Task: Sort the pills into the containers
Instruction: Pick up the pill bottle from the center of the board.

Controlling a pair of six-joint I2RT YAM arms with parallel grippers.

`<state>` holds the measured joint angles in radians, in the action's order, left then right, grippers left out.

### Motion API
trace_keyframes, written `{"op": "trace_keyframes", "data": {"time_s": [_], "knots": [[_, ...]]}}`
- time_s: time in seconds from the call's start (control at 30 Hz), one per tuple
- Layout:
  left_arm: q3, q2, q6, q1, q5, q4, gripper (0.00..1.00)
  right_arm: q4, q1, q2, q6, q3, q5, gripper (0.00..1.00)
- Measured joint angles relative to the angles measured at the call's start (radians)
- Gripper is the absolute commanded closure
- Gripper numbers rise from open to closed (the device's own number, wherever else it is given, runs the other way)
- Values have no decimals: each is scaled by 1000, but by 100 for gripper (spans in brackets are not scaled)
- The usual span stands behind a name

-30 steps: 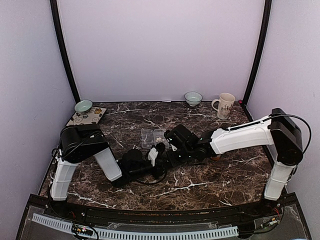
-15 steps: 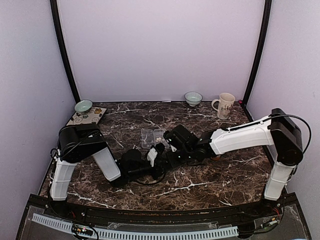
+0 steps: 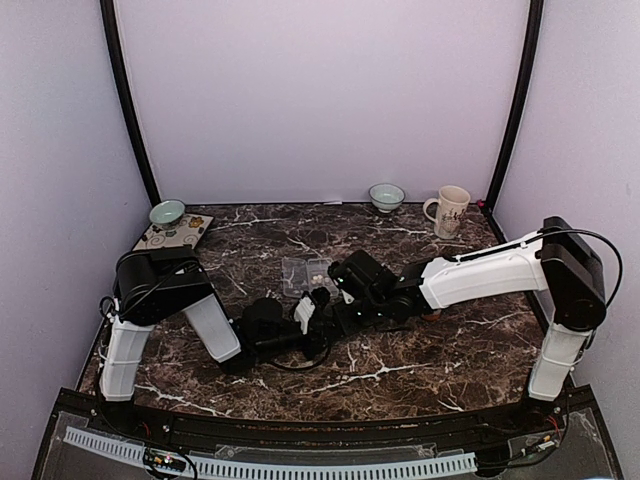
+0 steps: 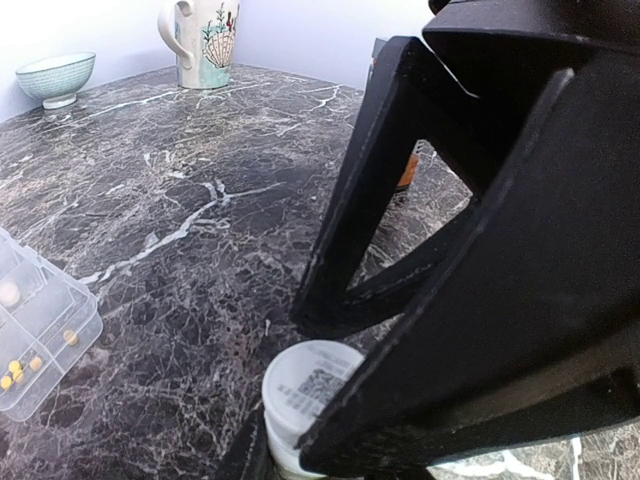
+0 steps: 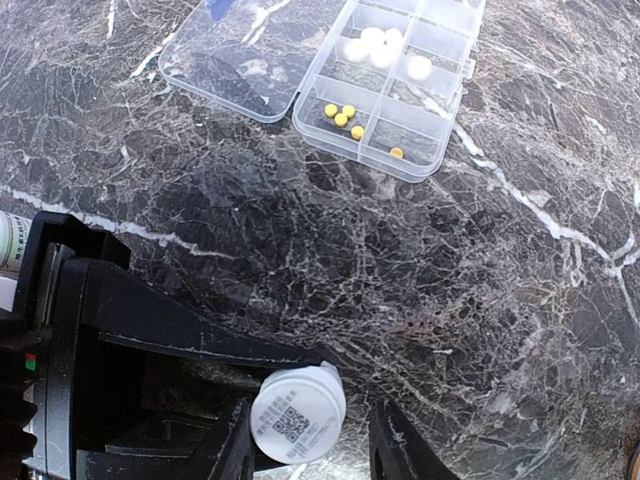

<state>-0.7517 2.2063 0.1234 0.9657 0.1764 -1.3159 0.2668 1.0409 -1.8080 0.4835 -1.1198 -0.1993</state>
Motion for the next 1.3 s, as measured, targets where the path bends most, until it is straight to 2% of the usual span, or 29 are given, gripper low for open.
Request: {"op": "trace_keyframes", "data": {"time_s": [1.3], "knots": [[48,-64,-16,8,36,32,85,79,10,71,0,11,55,58]]}}
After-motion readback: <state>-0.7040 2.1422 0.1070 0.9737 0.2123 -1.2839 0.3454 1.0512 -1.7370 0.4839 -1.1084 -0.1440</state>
